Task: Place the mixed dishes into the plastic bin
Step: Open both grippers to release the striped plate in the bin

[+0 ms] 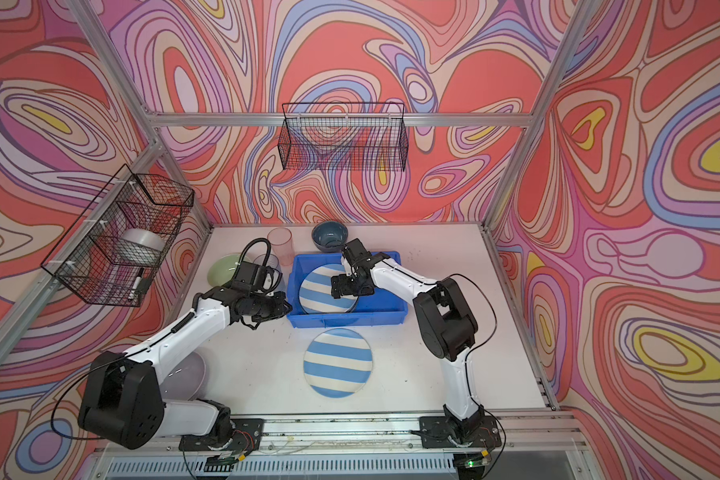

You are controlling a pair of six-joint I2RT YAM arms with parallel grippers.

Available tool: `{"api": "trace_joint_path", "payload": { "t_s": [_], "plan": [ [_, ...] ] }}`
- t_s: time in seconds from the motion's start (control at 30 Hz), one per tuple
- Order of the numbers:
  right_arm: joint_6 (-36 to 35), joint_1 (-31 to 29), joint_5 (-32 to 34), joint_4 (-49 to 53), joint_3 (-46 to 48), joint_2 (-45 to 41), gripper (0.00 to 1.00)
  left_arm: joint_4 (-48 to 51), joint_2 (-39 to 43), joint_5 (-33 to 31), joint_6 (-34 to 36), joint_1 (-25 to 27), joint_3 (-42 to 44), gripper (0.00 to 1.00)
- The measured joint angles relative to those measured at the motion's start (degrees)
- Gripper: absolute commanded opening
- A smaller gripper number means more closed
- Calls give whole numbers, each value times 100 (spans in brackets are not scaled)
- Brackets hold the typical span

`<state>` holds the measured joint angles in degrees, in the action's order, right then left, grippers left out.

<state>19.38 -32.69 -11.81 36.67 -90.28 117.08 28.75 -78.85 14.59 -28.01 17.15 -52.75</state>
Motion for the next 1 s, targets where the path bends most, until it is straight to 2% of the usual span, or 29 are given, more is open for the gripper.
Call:
{"api": "trace_joint_path", "payload": {
  "t_s": [0.37,0.57,0.77,1.0],
  "plan": [
    [42,9,184,232,90,-426,91,-7,0,0,39,0,0,10],
    [55,9,514,330,87,-629,87,-11,0,4,37,0,0,10],
    [81,9,907,468,2,-540,89,-24,-13,44,39,0,0,10],
    [109,9,883,367,-59,-92,90,-28,-42,63,39,0,-2,10]
  ]
}}
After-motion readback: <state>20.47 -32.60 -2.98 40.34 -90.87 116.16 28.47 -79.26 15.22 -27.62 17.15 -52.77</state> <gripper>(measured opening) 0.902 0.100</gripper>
